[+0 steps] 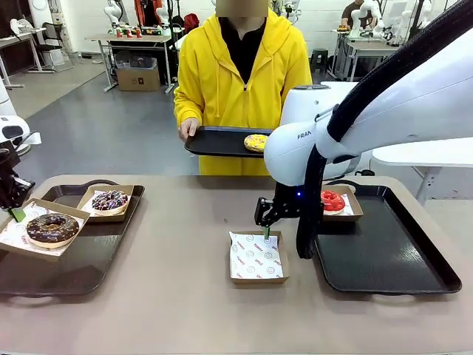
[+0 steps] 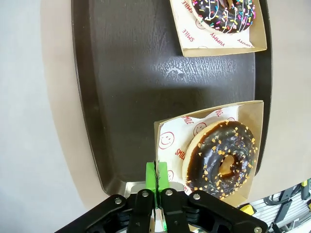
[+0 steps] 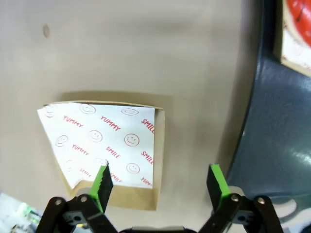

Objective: Individually package the donuts and arrange them on the tray.
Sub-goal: Place the picked Paper togo box on the Handle tray while simultaneously picking up another Paper togo box from the table with the other hand.

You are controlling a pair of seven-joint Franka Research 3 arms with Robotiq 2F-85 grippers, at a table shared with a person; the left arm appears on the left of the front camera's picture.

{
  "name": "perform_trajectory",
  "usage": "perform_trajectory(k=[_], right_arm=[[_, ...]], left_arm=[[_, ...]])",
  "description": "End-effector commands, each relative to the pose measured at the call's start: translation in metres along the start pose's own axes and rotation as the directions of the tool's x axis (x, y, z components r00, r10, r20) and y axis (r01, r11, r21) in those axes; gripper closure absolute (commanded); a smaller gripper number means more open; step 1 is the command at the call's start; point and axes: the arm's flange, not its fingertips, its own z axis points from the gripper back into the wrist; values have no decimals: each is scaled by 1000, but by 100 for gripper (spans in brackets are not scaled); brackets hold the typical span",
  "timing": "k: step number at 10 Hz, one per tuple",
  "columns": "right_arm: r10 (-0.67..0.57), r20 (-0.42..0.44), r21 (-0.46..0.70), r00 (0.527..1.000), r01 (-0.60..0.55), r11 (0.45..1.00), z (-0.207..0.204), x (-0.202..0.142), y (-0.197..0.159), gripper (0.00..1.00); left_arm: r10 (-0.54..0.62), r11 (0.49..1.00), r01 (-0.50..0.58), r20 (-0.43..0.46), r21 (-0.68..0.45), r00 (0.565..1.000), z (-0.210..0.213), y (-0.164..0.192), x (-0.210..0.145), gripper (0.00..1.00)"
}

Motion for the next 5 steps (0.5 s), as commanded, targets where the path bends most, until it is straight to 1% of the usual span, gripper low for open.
perform_trajectory(k=[1, 5], right_arm=[[11, -7, 5, 1000, -11, 1000, 8, -3, 1, 0], [4, 4, -1, 1000, -4, 1000, 5, -1, 1, 0]], left_arm=[[-2, 1000, 2, -6, -2, 1000, 4, -1, 1, 99], [0, 1000, 0, 0, 0, 1000, 0, 0, 0, 99]])
